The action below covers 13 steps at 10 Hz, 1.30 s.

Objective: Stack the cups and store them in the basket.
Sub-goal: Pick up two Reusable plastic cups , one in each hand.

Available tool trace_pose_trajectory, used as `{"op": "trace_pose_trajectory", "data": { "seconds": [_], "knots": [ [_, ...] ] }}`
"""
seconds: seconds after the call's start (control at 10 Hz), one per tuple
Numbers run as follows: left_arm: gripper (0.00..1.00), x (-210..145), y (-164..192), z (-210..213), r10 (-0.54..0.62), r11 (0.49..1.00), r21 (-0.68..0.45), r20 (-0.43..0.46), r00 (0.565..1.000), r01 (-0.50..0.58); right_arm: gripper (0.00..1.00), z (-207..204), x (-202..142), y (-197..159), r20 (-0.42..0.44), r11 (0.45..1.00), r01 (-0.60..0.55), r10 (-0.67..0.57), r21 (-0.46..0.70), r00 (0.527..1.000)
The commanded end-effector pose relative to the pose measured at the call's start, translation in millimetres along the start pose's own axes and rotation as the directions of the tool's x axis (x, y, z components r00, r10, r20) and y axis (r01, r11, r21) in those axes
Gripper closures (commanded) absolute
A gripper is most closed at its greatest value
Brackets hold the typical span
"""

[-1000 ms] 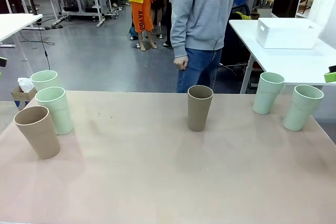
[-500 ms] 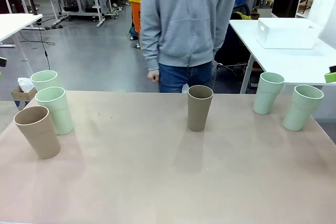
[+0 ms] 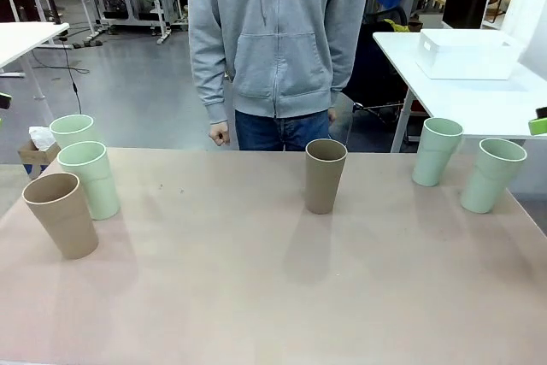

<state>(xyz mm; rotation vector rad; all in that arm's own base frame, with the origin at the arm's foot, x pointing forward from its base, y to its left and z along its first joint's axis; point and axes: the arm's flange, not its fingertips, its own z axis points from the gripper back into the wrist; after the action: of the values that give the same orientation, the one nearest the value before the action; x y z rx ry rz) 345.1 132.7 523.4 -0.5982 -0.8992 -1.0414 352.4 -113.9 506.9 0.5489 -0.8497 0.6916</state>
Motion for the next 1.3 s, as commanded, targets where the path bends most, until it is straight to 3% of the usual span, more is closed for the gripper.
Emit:
{"op": "trace_pose_trajectory", "data": {
  "seconds": [0.0, 1.2],
  "knots": [
    [0.0, 1.6, 2.6, 1.3, -0.021, 1.0, -0.002, 0.023, 1.0, 0.021, 0.0, -1.3, 1.6, -3.1, 0.029, 1.0, -0.021, 0.021, 0.009, 0.999],
    [0.0, 1.6, 2.6, 1.3, -0.021, 1.0, -0.002, 0.023, 1.0, 0.021, 0.0, -1.3, 1.6, -3.1, 0.029, 1.0, -0.021, 0.021, 0.009, 0.999]
  ]
}}
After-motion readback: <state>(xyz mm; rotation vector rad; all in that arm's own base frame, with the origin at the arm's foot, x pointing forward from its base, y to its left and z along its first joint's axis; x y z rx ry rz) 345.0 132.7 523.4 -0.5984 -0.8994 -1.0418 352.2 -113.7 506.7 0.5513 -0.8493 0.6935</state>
